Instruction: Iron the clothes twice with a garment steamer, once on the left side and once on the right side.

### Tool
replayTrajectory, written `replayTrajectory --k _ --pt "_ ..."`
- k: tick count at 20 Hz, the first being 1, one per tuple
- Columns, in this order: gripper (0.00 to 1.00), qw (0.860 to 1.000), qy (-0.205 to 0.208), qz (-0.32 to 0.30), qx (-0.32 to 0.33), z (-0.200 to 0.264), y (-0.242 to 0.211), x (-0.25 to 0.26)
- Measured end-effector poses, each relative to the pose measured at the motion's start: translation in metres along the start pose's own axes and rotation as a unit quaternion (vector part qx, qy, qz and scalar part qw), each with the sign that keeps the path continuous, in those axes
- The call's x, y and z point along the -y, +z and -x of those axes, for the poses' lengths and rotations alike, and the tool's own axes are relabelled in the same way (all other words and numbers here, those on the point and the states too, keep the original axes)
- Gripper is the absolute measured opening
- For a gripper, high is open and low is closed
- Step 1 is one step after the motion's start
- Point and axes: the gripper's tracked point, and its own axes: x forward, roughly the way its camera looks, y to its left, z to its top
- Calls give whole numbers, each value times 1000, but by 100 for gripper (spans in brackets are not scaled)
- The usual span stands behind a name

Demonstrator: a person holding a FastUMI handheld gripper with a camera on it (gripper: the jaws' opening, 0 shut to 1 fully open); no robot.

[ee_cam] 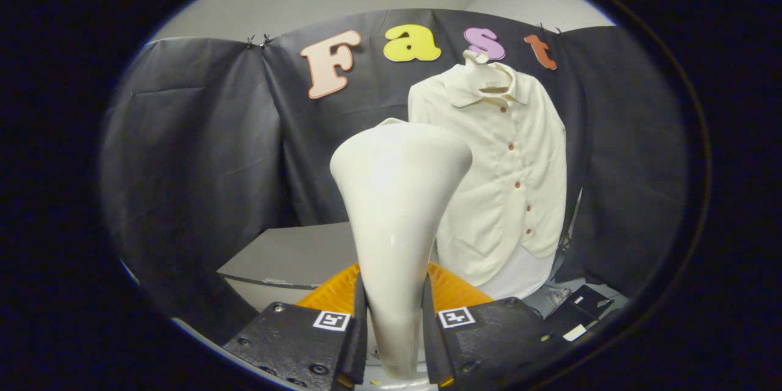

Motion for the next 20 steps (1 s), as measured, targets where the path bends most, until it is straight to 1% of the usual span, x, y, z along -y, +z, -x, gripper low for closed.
replayTrajectory --k 2,4,8,12,20 --pt "38 1000 -13 -13 13 -2 15 15" --pt "38 999 -17 -20 23 -9 31 30" --pt "38 999 -11 -11 43 -37 65 65" --pt "38 998 3 2 55 -78 91 94" --pt "38 997 40 -17 58 -172 119 129"
